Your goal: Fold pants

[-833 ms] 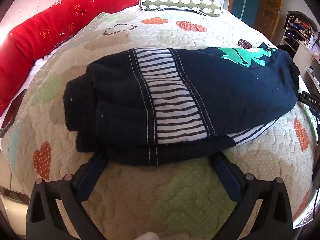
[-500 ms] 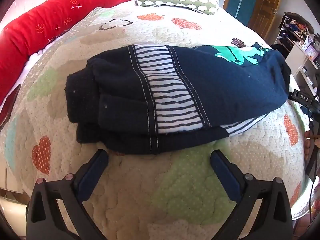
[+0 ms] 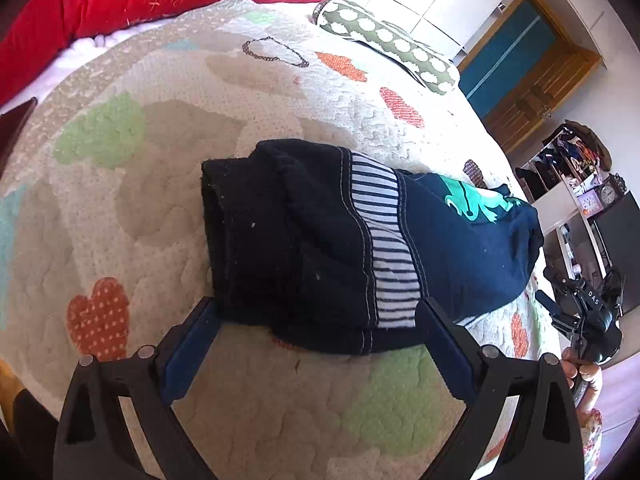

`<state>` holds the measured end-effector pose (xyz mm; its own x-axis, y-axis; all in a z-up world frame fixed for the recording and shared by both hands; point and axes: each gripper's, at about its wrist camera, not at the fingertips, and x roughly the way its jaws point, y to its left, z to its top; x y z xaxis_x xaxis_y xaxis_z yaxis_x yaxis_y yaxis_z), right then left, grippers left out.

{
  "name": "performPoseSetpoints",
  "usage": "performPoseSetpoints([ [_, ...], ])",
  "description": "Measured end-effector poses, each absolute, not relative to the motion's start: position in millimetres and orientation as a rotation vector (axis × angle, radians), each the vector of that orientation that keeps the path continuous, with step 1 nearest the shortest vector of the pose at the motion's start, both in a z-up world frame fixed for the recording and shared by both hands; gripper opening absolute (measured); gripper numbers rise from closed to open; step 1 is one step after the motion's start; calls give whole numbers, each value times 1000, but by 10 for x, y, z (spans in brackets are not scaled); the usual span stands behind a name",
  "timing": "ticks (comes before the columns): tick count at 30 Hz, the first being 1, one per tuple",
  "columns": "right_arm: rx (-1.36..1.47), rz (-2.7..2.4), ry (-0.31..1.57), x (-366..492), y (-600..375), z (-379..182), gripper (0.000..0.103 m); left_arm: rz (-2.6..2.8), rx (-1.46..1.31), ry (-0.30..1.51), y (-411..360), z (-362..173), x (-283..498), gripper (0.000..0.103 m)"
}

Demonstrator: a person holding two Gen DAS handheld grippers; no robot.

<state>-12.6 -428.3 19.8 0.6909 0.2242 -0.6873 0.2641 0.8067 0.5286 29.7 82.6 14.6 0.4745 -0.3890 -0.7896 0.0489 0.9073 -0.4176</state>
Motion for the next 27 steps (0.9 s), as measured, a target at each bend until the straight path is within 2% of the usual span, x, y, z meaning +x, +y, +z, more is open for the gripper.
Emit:
performPoseSetpoints([
  [9, 666, 15, 811, 618, -3883, 81, 77, -276, -348, 1032, 605, 144, 648, 97],
  [10, 674, 9, 802, 612, -3840, 104, 76, -253, -323, 1038, 563, 138, 657, 94],
  [11, 690, 15, 796, 633, -3794, 112, 61, -225, -286, 1042, 524, 138, 673, 87],
  [12, 715, 31, 800, 671, -3760, 101, 46, -182, -234, 1040, 491, 152, 674, 63],
  [13, 748, 56, 813, 648, -3721, 84, 18, -165, -190, 1037, 458, 171, 672, 42],
  [16, 737, 30, 789, 435, -3883, 239, 17, -233, -212, 1047, 538, 267, 703, 23],
  [24, 753, 13, 700, -775, -3959, 773, 17, -304, -255, 981, 618, 728, 327, 22],
  [27, 767, 6, 673, -1200, -3956, 871, 17, -294, -257, 983, 645, 747, 178, 23],
])
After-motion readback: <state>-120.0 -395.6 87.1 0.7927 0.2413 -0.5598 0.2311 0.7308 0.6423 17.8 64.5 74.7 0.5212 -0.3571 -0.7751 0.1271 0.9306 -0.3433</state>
